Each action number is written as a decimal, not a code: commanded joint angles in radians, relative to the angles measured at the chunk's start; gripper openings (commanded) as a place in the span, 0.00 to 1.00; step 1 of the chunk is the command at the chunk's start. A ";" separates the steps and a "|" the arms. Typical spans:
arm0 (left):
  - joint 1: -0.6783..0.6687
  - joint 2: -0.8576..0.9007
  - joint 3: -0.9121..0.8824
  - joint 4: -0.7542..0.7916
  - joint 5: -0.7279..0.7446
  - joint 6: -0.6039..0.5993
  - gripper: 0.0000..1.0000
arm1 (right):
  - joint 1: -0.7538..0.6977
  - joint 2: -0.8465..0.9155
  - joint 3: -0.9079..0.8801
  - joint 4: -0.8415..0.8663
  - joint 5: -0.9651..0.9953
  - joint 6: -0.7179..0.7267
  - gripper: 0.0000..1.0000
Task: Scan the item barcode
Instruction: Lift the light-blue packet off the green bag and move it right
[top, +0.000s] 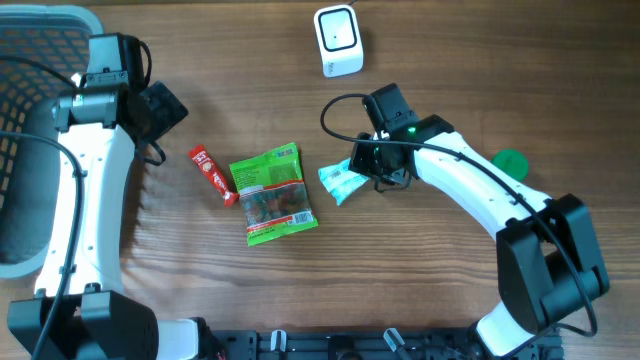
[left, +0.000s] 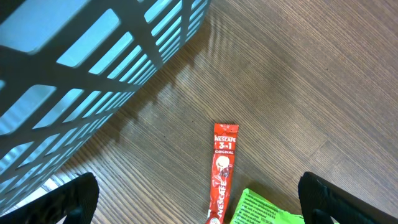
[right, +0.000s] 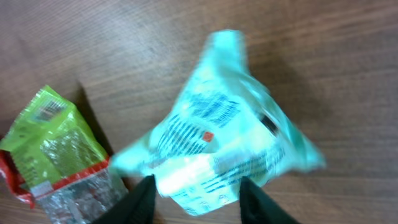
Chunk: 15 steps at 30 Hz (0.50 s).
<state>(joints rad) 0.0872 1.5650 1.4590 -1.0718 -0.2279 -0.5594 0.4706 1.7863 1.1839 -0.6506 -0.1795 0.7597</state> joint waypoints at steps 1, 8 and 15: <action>0.009 -0.005 0.014 0.002 -0.016 0.005 1.00 | 0.002 -0.055 -0.003 -0.023 0.010 -0.043 0.48; 0.010 -0.005 0.014 0.002 -0.016 0.005 1.00 | 0.007 -0.134 -0.013 0.029 -0.114 -0.056 0.04; 0.009 -0.005 0.014 0.002 -0.016 0.005 1.00 | 0.018 -0.075 -0.198 0.410 -0.208 0.011 0.04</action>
<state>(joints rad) 0.0872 1.5650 1.4590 -1.0714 -0.2276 -0.5594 0.4839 1.6768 1.0840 -0.3550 -0.3176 0.7223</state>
